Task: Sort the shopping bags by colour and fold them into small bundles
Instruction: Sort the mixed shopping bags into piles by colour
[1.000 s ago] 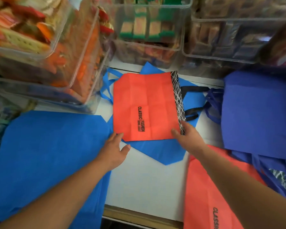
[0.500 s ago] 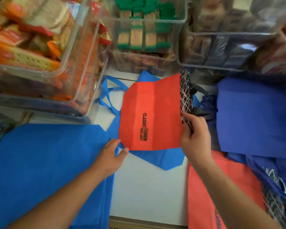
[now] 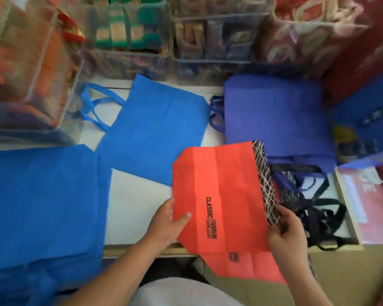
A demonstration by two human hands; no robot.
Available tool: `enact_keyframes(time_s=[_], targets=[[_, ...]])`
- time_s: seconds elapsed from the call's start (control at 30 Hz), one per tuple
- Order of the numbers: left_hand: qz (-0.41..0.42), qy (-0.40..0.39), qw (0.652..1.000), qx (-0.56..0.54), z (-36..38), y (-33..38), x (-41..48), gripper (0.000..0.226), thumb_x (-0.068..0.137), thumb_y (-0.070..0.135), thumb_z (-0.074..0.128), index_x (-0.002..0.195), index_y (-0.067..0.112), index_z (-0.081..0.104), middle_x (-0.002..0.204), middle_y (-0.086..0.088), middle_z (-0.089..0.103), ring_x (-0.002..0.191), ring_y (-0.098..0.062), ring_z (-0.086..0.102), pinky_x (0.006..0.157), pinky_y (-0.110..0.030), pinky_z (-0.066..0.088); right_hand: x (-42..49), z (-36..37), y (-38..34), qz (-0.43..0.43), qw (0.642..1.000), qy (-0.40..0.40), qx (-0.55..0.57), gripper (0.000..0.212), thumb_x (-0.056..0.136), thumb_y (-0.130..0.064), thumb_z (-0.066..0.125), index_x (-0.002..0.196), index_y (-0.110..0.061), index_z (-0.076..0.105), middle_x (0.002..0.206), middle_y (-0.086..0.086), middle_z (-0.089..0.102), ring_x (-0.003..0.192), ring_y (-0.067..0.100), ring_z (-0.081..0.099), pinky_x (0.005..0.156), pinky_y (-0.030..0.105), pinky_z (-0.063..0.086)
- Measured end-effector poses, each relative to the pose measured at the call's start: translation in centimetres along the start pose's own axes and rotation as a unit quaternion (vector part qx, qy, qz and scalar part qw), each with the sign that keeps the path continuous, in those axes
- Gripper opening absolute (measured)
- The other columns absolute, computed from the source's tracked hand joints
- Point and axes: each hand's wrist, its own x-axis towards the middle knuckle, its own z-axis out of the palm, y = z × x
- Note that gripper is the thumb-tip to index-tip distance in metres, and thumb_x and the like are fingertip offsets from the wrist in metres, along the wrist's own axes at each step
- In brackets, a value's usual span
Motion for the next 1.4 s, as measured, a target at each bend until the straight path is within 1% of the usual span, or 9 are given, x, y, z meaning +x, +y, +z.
enact_keyframes(time_s=[0.13, 0.3, 0.43, 0.6, 0.73, 0.83, 0.93, 1.23, 1.4], targets=[[-0.01, -0.061, 0.998, 0.025, 3.7, -0.7, -1.6, 0.071, 0.093, 0.032, 0.074, 0.154, 0.018, 0.04, 0.145, 0.007, 0.051, 0.132, -0.009, 0.046, 0.109, -0.024, 0.037, -1.6, 0.8, 2.4, 0.017, 0.975, -0.028, -0.219, 0.069, 0.081, -0.024, 0.076, 0.146, -0.015, 0.053, 0.148, 0.028, 0.038, 0.139, 0.045, 0.034, 0.115, 0.056, 0.026], [-0.017, -0.104, 0.994, 0.038, 1.9, -0.9, -0.9, 0.053, 0.096, 0.026, 0.071, 0.144, 0.014, 0.053, 0.144, -0.001, 0.057, 0.127, -0.008, 0.055, 0.101, -0.015, 0.042, -2.5, 7.2, -1.8, -0.228, 0.944, -0.162, -0.172, 0.06, 0.088, -0.053, 0.049, 0.142, -0.027, 0.057, 0.164, 0.011, 0.032, 0.15, 0.04, 0.028, 0.116, 0.062, 0.027], [0.03, 0.052, 0.984, 0.165, -3.4, -0.5, 2.0, 0.047, 0.1, 0.04, 0.06, 0.142, 0.02, 0.055, 0.147, 0.003, 0.052, 0.137, -0.015, 0.048, 0.114, -0.03, 0.038, -1.0, 10.4, -3.5, -0.203, 0.905, -0.285, -0.241, 0.077, 0.087, -0.075, 0.019, 0.158, -0.043, 0.026, 0.17, -0.011, 0.015, 0.158, 0.021, 0.005, 0.125, 0.051, 0.01], [0.081, 0.097, 0.954, 0.273, -8.0, -0.7, 7.0, 0.055, 0.101, 0.047, 0.055, 0.15, 0.023, 0.05, 0.167, -0.011, 0.022, 0.156, -0.024, 0.016, 0.123, -0.037, 0.023, 0.3, 10.1, -4.2, -0.084, 0.905, -0.274, -0.315, 0.074, 0.098, -0.071, 0.026, 0.16, -0.031, 0.022, 0.165, -0.01, 0.03, 0.155, 0.019, 0.019, 0.121, 0.051, 0.021], [0.1, 0.118, 0.917, 0.367, -8.1, -0.5, 9.5, 0.07, 0.093, 0.066, 0.054, 0.152, 0.028, 0.045, 0.169, -0.016, 0.012, 0.157, -0.031, 0.004, 0.123, -0.04, 0.023, 1.5, 12.5, -7.8, -0.187, 0.934, -0.197, -0.23, 0.078, 0.094, -0.069, 0.026, 0.15, -0.02, 0.049, 0.157, 0.004, 0.045, 0.147, 0.027, 0.037, 0.118, 0.043, 0.036], [0.092, 0.147, 0.883, 0.436, -7.0, -0.2, 9.8, 0.089, 0.079, 0.083, 0.053, 0.146, 0.027, 0.044, 0.167, -0.022, 0.015, 0.156, -0.038, 0.008, 0.123, -0.046, 0.022, 2.7, 15.9, -10.3, -0.248, 0.922, -0.229, -0.188, 0.074, 0.095, -0.068, 0.029, 0.15, -0.024, 0.05, 0.16, 0.001, 0.042, 0.152, 0.025, 0.031, 0.121, 0.047, 0.031], [0.056, 0.162, 0.878, 0.447, -5.0, 0.8, 10.4, 0.093, 0.072, 0.088, 0.055, 0.134, 0.02, 0.046, 0.164, -0.03, 0.015, 0.153, -0.045, 0.006, 0.119, -0.058, 0.021, 3.7, 17.7, -11.2, -0.149, 0.927, -0.278, -0.203, 0.08, 0.091, -0.075, 0.022, 0.156, -0.029, 0.034, 0.163, -0.007, 0.036, 0.155, 0.021, 0.02, 0.122, 0.051, 0.026], [0.058, 0.221, 0.889, 0.397, -3.4, 0.2, 12.3, 0.03, 0.087, 0.048, 0.074, 0.098, 0.021, 0.065, 0.147, -0.039, 0.043, 0.141, -0.055, 0.035, 0.103, -0.071, 0.036, 5.6, 15.5, -11.0, -0.066, 0.92, -0.357, -0.151, 0.069, 0.102, -0.055, 0.045, 0.162, -0.03, 0.023, 0.165, -0.016, 0.023, 0.155, 0.004, 0.009, 0.122, 0.02, 0.008], [0.13, 0.223, 0.926, 0.274, -6.5, 1.3, 11.4, 0.02, 0.099, 0.035, 0.062, 0.094, 0.016, 0.059, 0.117, -0.016, 0.061, 0.119, -0.042, 0.055, 0.079, -0.051, 0.052, 5.8, 13.7, -12.1, -0.014, 0.926, -0.378, -0.012, 0.075, 0.091, -0.071, 0.044, 0.158, -0.04, 0.029, 0.16, -0.024, 0.027, 0.147, -0.005, 0.024, 0.122, 0.023, 0.016]])
